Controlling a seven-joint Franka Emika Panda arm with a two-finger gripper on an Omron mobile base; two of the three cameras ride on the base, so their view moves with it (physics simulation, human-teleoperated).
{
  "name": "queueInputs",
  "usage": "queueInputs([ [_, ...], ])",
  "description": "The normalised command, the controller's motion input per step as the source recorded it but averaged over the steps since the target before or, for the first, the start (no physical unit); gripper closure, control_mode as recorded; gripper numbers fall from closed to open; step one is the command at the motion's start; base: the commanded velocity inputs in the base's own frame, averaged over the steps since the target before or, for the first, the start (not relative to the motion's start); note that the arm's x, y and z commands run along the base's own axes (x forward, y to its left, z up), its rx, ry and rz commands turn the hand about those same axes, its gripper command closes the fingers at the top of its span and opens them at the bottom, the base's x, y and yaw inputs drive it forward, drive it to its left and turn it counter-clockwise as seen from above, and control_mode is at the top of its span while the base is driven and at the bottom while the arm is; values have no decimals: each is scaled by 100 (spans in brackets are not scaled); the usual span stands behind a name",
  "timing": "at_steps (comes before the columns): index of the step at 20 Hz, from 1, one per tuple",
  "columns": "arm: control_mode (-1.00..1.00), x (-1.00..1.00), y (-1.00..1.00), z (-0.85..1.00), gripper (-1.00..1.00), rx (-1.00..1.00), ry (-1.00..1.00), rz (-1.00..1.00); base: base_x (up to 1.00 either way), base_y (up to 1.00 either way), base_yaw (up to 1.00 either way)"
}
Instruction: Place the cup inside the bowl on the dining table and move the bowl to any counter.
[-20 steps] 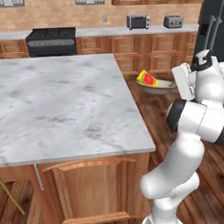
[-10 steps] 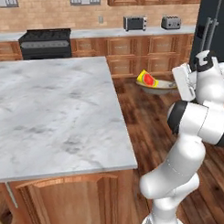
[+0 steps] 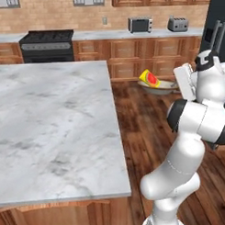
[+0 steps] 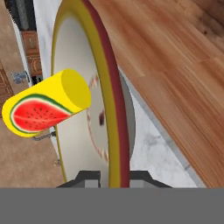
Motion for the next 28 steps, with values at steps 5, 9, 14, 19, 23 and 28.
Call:
queueInputs([
  [5,100,0,0,0,100,0,0,0,67,-74,4],
  [9,100,0,0,0,100,0,0,0,63,-77,4],
  [14,100,0,0,0,100,0,0,0,30,-79,3],
  [19,100,0,0,0,100,0,0,0,0,-94,0],
  [23,100,0,0,0,100,0,0,0,3,-96,0],
  [28,100,0,0,0,100,0,0,0,61,-63,0],
])
